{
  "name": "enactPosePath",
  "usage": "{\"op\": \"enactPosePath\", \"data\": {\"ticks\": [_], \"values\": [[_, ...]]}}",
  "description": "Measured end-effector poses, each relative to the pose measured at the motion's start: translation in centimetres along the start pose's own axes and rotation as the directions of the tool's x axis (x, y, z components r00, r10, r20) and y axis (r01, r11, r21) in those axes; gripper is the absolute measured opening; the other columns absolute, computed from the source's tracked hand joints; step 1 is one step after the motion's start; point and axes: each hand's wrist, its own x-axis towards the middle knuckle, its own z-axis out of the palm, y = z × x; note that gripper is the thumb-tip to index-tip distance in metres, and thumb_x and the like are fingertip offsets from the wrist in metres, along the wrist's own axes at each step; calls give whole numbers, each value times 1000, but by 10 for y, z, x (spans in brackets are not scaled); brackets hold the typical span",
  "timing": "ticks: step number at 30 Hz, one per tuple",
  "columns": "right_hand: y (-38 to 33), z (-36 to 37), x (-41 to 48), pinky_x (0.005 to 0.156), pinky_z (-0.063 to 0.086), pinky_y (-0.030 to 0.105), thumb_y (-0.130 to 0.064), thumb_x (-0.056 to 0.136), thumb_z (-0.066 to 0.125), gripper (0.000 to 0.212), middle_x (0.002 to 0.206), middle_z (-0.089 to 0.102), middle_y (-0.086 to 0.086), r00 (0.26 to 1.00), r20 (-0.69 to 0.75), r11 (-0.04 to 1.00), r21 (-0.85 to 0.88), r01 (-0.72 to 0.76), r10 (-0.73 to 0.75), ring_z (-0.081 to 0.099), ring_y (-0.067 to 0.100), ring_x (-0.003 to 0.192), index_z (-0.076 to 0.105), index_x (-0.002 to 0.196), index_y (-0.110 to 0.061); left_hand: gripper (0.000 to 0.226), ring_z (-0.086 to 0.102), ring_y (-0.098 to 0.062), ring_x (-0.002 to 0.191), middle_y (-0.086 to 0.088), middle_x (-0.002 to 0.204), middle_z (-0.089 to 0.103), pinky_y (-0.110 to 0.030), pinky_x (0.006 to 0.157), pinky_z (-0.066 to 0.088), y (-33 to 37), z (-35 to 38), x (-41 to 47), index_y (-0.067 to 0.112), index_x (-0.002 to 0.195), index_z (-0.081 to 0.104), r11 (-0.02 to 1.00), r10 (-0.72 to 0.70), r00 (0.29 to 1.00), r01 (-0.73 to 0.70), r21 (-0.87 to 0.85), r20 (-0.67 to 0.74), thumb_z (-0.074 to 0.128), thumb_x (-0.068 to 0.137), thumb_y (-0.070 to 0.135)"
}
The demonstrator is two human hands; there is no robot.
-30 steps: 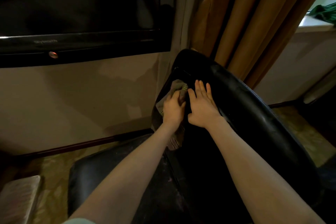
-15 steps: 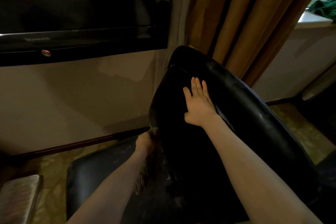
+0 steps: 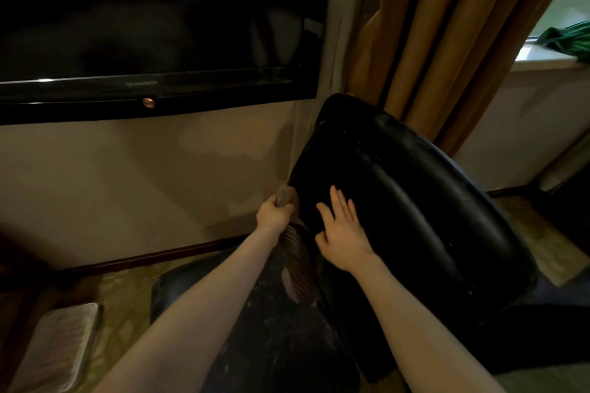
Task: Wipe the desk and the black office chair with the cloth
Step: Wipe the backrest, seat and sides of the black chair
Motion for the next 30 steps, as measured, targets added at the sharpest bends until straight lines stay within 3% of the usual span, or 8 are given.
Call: {"op": "enactPosePath", "data": {"ticks": [4,7,10,13,17,20,26,30], "values": [[-23,26,-42,118,13,41,-33,95,45,63,159,1,3,992,36,918,376,-129,124,7,22,146,14,150,-27,35,59,-28,103,-8,109,62,-38,93,49,0,-4,-22,11,123,56,980,-8,999,18,-199,53,60,88,15],[-31,37,-71,113,27,40,-38,95,48,66,157,14,1,974,53,773,599,-209,222,23,23,141,10,148,-36,25,59,-22,90,-2,90,60,-33,82,49,-5,-8,-43,15,115,57,948,3,993,35,-318,117,60,90,13],[-35,41,-94,108,32,38,-42,94,50,68,153,26,2,961,95,604,761,-238,259,31,24,137,8,148,-40,27,60,-18,78,-2,85,62,-30,72,49,-10,-11,-60,11,116,58,912,-10,989,70,-405,149,60,89,12],[-42,41,-110,105,33,36,-48,88,56,79,152,28,4,957,133,493,833,-249,258,32,25,136,6,148,-39,23,61,-19,79,-5,87,63,-31,72,51,-15,-16,-72,13,112,57,885,-28,981,113,-451,190,60,89,10],[-58,40,-119,103,33,30,-41,79,71,98,151,28,1,962,142,465,853,-238,232,31,21,136,4,150,-31,18,61,-21,83,-6,90,64,-34,75,51,-22,-21,-81,16,107,56,857,-22,967,149,-493,254,58,90,9],[-72,48,-126,101,40,30,-40,73,77,104,145,37,-3,945,75,502,832,-235,319,41,15,130,5,148,-35,19,62,-22,87,-6,94,64,-34,75,50,-28,-22,-89,16,109,57,862,-16,957,160,-481,289,58,91,10],[-68,53,-165,99,45,32,-28,83,68,82,137,46,-3,907,-69,643,728,-239,415,47,17,123,15,145,-36,20,61,-24,86,-8,95,64,-35,70,49,-50,-13,-121,16,111,56,832,-88,952,233,-503,294,57,92,14],[-63,52,-186,96,44,27,-23,84,66,66,128,54,-3,915,-158,718,674,-174,370,53,15,117,31,139,-30,49,60,-28,96,-12,112,60,-39,72,51,-69,-11,-142,16,131,45,866,-130,950,249,-434,285,65,87,23]]}}
